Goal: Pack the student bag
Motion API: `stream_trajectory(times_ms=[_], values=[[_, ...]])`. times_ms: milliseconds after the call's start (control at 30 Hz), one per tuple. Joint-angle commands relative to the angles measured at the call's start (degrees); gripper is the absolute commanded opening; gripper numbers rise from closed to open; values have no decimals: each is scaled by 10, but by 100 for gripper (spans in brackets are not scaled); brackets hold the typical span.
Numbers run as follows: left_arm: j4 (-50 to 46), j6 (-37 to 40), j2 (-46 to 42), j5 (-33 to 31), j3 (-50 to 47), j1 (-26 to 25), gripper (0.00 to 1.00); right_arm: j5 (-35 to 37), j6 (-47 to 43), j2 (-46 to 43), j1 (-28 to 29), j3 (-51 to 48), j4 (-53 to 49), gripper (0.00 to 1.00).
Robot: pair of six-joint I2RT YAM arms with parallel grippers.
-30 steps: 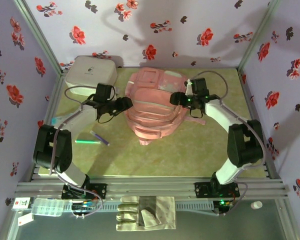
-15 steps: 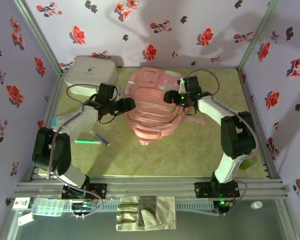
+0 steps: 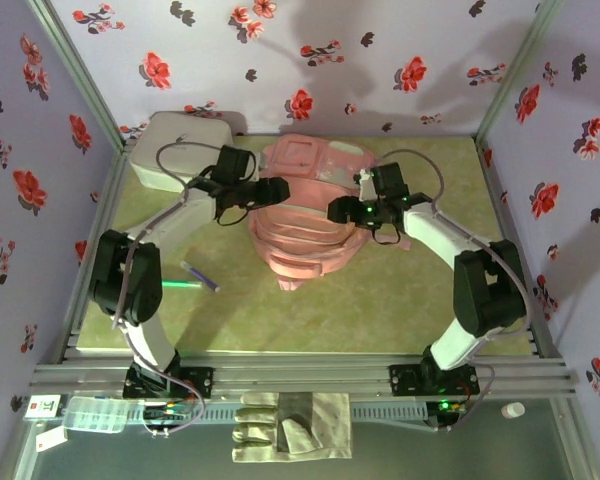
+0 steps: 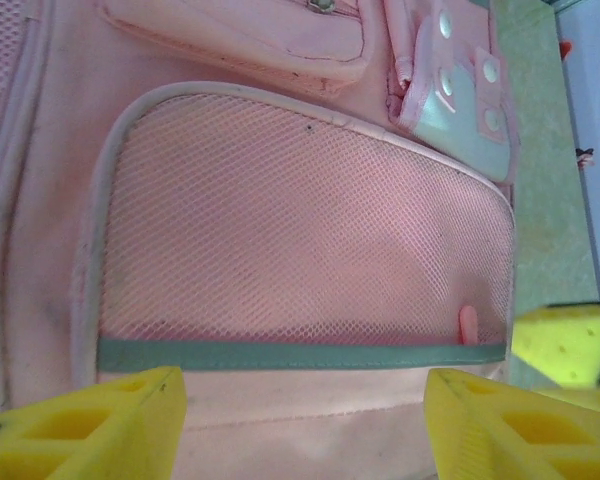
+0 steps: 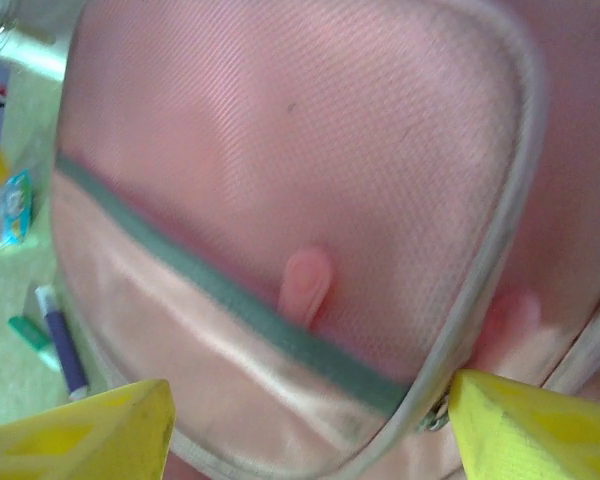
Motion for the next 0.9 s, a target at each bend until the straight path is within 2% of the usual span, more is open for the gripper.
stream_trajectory(times_ms=[0, 267, 433, 533, 733, 867], values=[[-25, 25, 26, -6, 43, -10, 64, -45, -24, -23, 9, -20, -33, 72], [-49, 41, 77, -6, 112, -30, 64, 85, -67, -65, 6, -12, -53, 72], [-51, 41, 111, -15, 156, -34, 62, 129, -57, -27, -5, 15, -14, 76], [-55, 38, 141, -26, 188, -34, 59, 122, -63, 20, -11, 51, -14, 76], [-98, 39, 210, -22, 276, -34, 57, 59, -96, 84, -13, 103, -16, 76], [-153, 34, 249, -55, 325, -34, 55, 34, -131, 114, -10, 125, -49, 76]])
